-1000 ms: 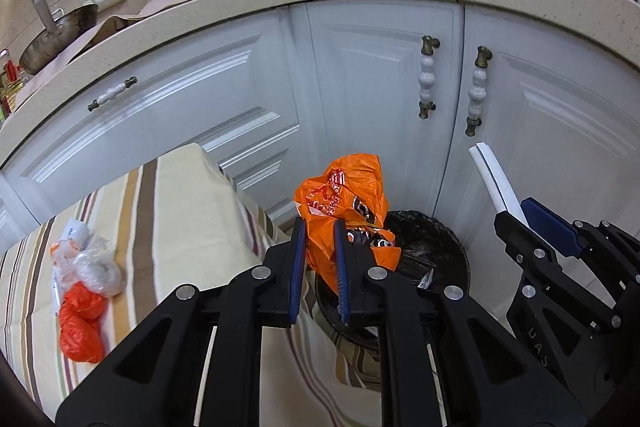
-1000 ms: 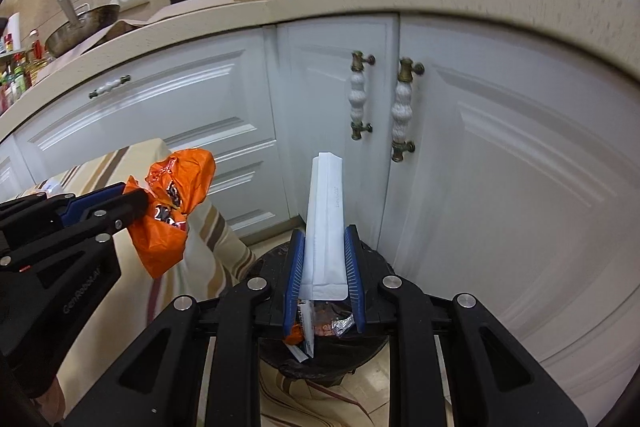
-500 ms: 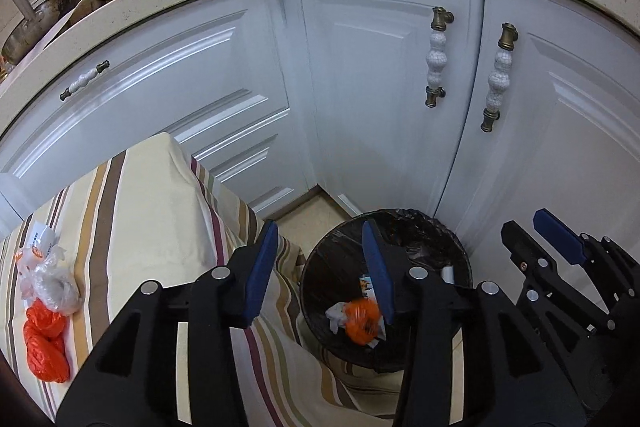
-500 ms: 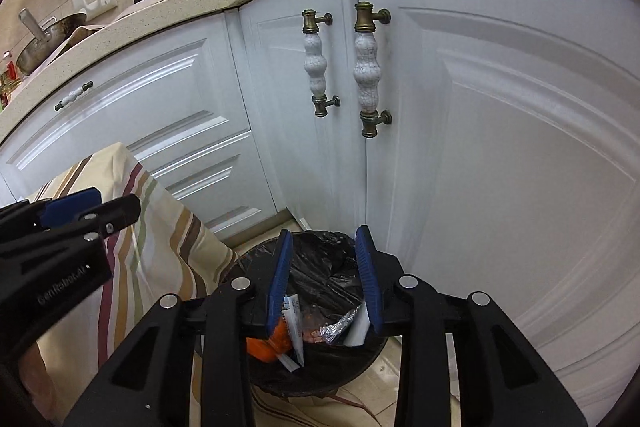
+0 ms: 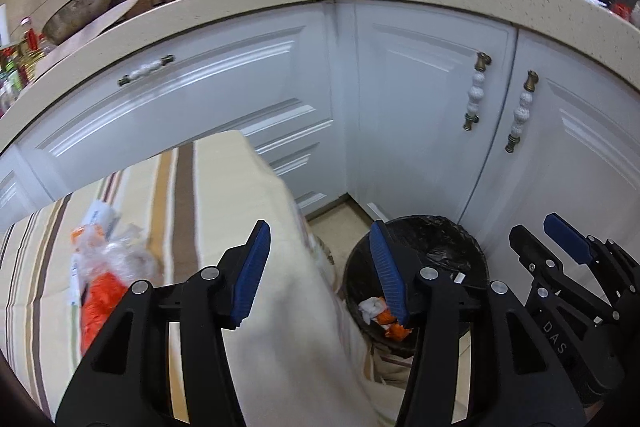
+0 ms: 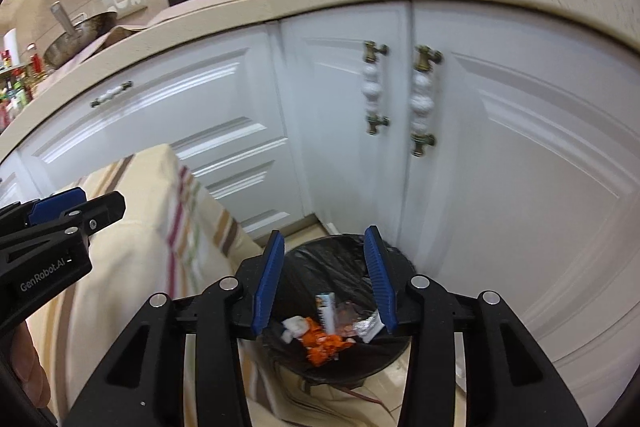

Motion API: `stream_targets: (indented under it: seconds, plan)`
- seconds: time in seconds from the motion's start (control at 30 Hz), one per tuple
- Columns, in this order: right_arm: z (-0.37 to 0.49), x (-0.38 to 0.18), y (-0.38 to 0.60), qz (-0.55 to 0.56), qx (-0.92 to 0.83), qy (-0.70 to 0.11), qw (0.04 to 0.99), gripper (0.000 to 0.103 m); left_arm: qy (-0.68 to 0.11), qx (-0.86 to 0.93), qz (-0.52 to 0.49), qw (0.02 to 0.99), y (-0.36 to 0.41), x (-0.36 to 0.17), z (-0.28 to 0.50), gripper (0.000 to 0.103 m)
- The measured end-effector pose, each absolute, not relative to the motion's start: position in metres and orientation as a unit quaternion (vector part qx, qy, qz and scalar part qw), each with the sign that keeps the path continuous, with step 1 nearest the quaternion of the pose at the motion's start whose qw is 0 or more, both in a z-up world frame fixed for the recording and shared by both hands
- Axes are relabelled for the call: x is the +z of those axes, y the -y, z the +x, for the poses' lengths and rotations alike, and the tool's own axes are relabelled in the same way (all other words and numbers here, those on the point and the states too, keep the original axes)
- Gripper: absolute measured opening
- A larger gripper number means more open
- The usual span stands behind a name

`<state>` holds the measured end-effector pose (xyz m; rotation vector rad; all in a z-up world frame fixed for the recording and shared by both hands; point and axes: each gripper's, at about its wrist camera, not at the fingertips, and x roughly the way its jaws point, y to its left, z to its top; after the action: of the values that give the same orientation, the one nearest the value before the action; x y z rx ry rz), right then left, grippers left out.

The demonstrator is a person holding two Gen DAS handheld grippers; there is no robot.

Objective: Collect trash
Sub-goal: 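Move both tools back over the table toward the red-orange bag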

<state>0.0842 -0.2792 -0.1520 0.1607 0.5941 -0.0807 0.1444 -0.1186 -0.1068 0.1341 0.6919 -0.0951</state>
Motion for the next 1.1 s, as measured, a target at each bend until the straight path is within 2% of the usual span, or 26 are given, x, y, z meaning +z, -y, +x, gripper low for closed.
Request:
stream_targets:
  seconds: [0.47, 0.8, 0.87, 1.1]
  plan:
    - [0.080, -0.122, 0.175, 0.051, 0.061, -0.285, 0.955, 0.048, -0.324, 0.063, 0.031, 0.944, -0.016, -0.080, 0.086, 0.052]
    - [0.079, -0.113, 0.083, 0.016, 0.151, -0.285, 0.946, 0.053, -0.334, 0.162, 0.000, 0.929, -0.117, -0.080, 0.049, 0.053]
    - [0.079, -0.113, 0.069, 0.013, 0.165, -0.288, 0.943, 0.054, -0.335, 0.179, -0.005, 0.925, -0.133, -0.082, 0.043, 0.059]
    - [0.081, -0.119, 0.026, -0.011, 0.193, -0.302, 0.933, 0.057, -0.338, 0.211, -0.023, 0.917, -0.173, -0.087, 0.031, 0.059]
